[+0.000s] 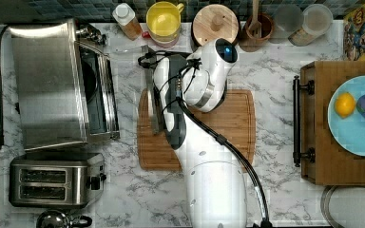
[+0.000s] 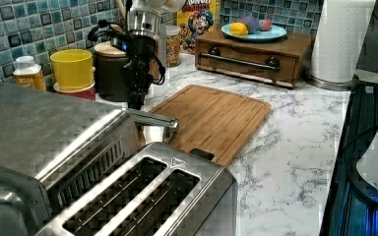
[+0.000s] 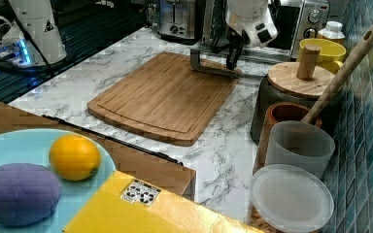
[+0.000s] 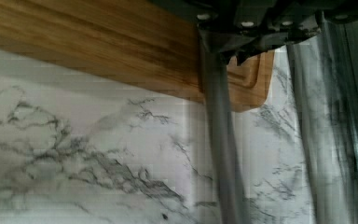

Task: Close the oven.

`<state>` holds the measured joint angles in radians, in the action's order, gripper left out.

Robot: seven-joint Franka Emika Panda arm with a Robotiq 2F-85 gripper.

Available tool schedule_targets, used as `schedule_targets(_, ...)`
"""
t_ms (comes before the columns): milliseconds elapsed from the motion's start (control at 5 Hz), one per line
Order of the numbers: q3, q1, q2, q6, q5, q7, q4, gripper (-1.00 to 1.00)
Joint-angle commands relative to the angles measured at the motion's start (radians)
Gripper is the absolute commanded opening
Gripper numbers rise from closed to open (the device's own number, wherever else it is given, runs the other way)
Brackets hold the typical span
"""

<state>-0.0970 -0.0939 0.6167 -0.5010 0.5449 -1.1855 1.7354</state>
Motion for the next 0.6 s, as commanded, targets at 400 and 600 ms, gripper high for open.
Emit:
schedule_targets(400, -0.021, -0.01, 0.032, 0.12, 0.062, 0.116, -0.204, -1.0)
schedule_targets(600, -0.058, -0.044, 0.089, 0.192, 0.066, 0.106, -0.268, -1.0)
